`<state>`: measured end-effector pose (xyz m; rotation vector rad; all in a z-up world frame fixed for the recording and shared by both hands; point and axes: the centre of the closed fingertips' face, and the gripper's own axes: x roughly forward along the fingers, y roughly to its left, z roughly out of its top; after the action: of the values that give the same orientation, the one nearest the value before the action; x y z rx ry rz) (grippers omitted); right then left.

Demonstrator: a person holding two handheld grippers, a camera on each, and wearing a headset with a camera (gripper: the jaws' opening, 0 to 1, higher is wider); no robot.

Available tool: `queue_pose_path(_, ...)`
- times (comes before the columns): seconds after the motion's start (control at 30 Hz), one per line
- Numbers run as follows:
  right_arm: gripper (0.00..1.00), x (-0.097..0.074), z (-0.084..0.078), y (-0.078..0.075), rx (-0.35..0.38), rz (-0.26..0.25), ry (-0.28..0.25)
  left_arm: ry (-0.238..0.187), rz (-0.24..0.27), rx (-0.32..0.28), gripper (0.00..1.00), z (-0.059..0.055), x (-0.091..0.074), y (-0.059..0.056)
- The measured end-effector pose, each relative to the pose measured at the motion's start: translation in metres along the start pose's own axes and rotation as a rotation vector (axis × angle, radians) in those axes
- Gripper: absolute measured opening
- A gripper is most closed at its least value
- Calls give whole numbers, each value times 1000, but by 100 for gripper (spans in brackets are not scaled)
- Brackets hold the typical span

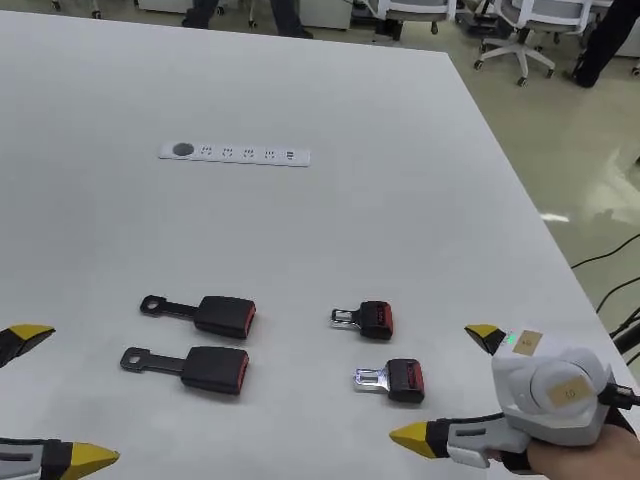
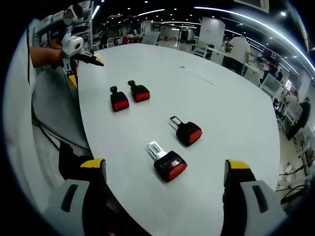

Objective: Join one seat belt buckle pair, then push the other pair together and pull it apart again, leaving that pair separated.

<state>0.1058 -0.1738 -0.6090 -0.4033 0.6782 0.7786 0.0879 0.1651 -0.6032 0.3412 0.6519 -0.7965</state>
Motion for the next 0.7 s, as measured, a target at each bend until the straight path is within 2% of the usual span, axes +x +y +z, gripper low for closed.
queue_pose_path(0.47, 99, -1, 0, 1, 2, -4, -4, 4, -2, 10, 100, 4, 1, -2)
queue_pose_path(0.7, 99, -2, -1, 2, -7, -2, 1, 12, -4, 25, 100, -1, 2, 0)
